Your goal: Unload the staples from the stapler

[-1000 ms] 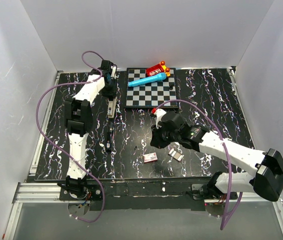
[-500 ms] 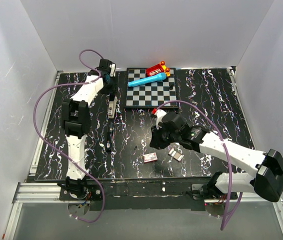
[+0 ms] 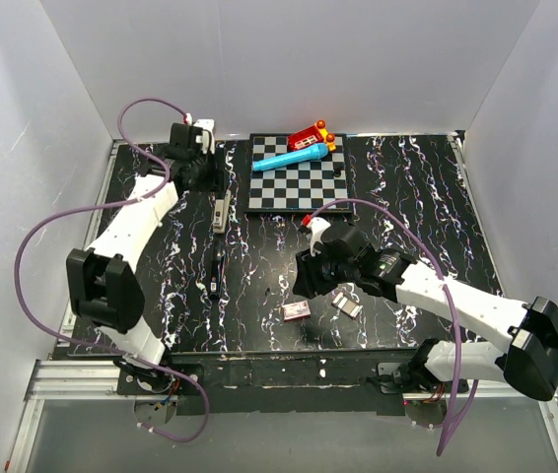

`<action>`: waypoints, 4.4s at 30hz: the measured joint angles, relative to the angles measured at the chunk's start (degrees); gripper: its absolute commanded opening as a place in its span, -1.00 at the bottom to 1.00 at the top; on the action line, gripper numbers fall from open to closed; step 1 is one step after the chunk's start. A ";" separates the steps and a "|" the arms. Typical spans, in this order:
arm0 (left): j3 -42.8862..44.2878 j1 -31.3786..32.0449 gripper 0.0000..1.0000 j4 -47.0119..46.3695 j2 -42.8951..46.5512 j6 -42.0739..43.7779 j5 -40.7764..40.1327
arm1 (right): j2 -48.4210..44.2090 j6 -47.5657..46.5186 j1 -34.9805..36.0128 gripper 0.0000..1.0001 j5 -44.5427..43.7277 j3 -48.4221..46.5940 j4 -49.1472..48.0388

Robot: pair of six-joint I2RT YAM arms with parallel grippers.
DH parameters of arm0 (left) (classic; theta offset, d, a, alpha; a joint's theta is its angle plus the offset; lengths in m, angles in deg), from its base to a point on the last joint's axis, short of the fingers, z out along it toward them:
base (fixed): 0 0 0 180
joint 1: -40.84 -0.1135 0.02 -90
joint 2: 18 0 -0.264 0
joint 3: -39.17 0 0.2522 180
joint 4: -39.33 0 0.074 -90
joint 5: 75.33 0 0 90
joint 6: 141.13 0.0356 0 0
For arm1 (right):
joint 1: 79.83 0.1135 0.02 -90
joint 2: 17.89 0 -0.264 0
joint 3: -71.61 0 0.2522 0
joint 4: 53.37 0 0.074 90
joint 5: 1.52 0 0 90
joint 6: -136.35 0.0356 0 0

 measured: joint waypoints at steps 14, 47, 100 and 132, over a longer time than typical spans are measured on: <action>-22.84 3.85 0.20 -0.70 15.04 -5.42 -4.11 | -1.38 0.92 0.00 0.01 -0.72 0.00 3.26; -28.55 6.58 0.15 -2.43 4.44 -9.46 -6.91 | -2.97 2.27 0.11 0.04 -0.26 0.20 4.07; -31.85 12.90 -1.00 -0.57 31.71 3.13 26.25 | -7.21 -8.44 0.15 0.01 1.29 -16.70 18.45; -37.13 20.61 -1.00 -11.13 43.80 9.09 61.94 | 8.09 -29.53 1.49 0.22 25.29 -45.90 35.41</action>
